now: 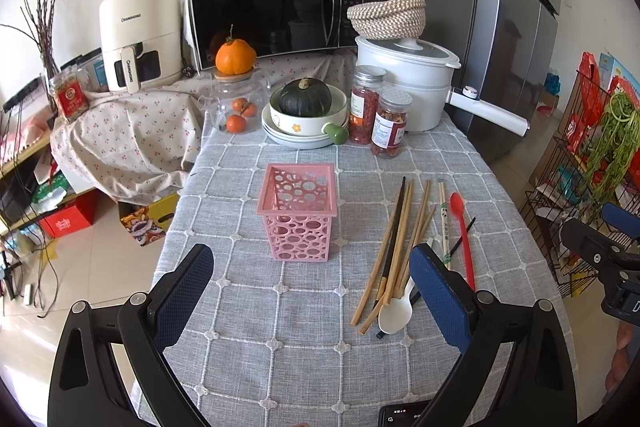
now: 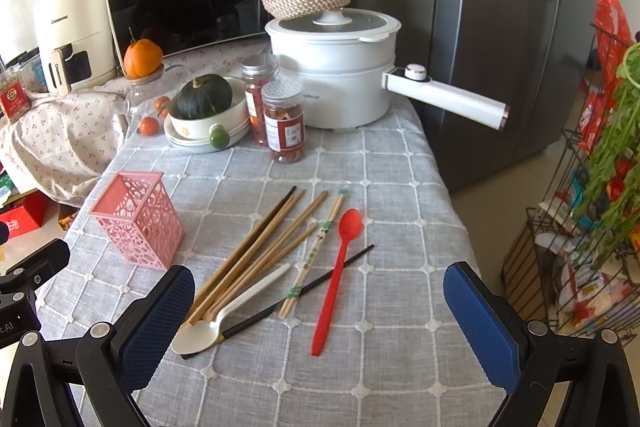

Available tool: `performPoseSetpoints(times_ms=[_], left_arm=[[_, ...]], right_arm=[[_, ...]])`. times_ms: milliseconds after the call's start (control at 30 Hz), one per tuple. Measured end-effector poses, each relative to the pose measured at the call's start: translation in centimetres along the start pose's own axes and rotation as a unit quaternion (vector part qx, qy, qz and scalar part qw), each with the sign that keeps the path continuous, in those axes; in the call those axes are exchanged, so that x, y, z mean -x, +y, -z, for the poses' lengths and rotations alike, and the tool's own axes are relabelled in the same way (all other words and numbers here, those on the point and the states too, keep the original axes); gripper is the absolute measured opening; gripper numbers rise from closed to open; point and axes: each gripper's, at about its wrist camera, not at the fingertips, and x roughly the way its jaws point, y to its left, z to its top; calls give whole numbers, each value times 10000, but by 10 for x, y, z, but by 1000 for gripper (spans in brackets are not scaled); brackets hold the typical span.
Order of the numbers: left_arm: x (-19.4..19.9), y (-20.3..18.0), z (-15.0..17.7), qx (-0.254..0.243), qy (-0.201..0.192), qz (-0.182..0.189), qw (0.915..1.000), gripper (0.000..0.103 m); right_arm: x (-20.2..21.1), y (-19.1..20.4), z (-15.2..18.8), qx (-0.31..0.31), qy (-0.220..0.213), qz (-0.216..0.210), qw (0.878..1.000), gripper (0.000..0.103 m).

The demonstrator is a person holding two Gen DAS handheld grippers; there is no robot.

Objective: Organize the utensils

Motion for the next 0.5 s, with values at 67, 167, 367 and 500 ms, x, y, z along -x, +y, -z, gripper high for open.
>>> performPoseSetpoints(times_ms=[67,167,367,500], left_arm=[[0,0,0,-6,5,0,10000,100],[0,1,0,7,1,-2,10000,100],[0,1,0,-4,2,2,10000,100],[1,1,0,3,-7,4,10000,100]], right_arm=[[0,0,0,0,0,-2,10000,102],[-1,0,-1,1,10,-2,10000,102],[-1,1,-1,-5,8,-2,10000,102],[-1,1,-1,1,7,0,10000,102]])
